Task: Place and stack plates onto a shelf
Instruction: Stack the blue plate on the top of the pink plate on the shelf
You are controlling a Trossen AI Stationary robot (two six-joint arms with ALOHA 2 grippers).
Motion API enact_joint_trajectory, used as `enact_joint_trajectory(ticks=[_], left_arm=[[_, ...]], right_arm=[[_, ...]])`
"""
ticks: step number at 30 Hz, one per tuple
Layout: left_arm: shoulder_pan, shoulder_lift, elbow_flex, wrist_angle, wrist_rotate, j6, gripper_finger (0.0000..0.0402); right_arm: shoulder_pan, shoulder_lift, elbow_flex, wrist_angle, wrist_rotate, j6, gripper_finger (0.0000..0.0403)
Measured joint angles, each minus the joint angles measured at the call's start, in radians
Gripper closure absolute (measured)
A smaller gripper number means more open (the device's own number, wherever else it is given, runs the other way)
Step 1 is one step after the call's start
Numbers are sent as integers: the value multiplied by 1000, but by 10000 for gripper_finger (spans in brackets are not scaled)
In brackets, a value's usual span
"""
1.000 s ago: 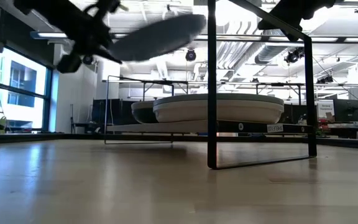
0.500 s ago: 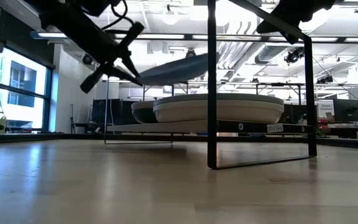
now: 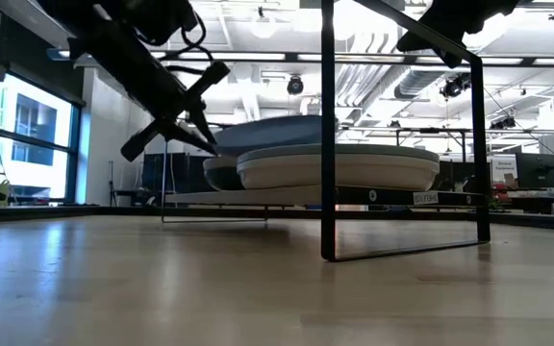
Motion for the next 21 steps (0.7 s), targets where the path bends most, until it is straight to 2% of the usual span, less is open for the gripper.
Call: enact_joint_trajectory(ticks=[11,21], left_arm=[[1,28,0,14,-41,-11,388],[1,13,0,12,-49,-11,339]], right_arm=[[0,0,0,0,0,3,402],[0,0,0,0,0,4,402]])
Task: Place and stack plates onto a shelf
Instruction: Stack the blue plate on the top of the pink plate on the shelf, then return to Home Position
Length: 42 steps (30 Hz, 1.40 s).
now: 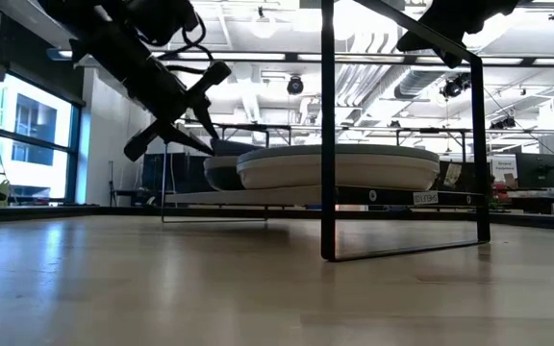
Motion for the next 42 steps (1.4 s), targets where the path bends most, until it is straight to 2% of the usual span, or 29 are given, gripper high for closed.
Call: enact_joint_trajectory(ticks=[7,18,20,24,29,34,38,42], left_arm=[[0,-64,0,-43,0,6,298],[0,-222,0,-54,28,136,258],[2,-261,0,-55,54,174,254],[30,-372,0,-45,125,344,252],[66,-550,0,81,167,638,258],[73,-703,0,226,291,934,272],[43,-767,0,254,347,980,305],[-35,-756,-8,251,377,995,373]], right_arm=[[0,0,0,0,0,0,402],[0,0,0,15,38,0,402],[0,0,0,30,38,1,402],[0,0,0,116,30,41,402],[0,0,0,305,28,44,402],[0,0,0,423,28,42,402],[0,0,0,440,26,42,402],[0,0,0,440,-36,42,402]])
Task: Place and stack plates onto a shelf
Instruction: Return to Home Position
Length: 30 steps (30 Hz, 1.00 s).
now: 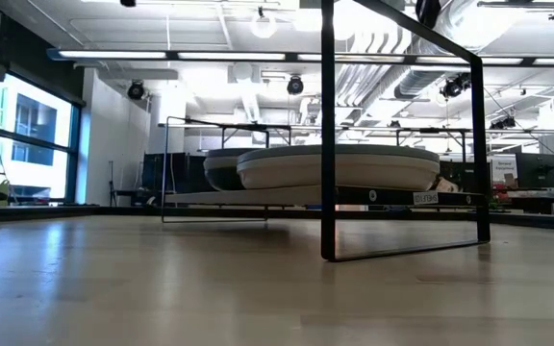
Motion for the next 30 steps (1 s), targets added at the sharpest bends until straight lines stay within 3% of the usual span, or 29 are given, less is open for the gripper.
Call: enact_joint_trajectory(ticks=[2,7,19,30], left_arm=[[-40,20,-16,1,-7,0,394],[-96,70,-40,1,-73,1,398],[-96,55,-40,19,-77,70,401],[-96,-46,-39,-242,-130,116,401]], right_arm=[[0,0,0,0,-32,0,402],[0,0,0,0,-44,-6,402],[0,0,0,0,-44,-26,402],[0,0,0,0,-44,-23,402]])
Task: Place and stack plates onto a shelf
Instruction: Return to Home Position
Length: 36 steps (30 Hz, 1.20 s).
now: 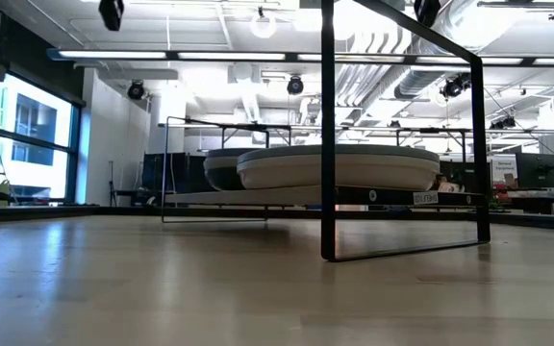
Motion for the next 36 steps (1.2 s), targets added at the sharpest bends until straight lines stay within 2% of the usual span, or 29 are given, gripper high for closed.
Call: enact_joint_trajectory(ticks=[3,11,23,31,36], left_arm=[[0,-30,-25,-1,-7,6,401],[3,-210,-288,222,-21,-10,401],[58,-572,-495,221,-20,-47,401],[59,-573,-605,273,-13,-89,401],[59,-569,-604,198,-21,-93,401]], right_arm=[[0,0,0,0,4,0,402],[0,0,0,0,10,7,402],[0,0,0,0,11,24,402],[0,0,0,-7,11,58,402],[-1,0,0,-8,15,61,402]])
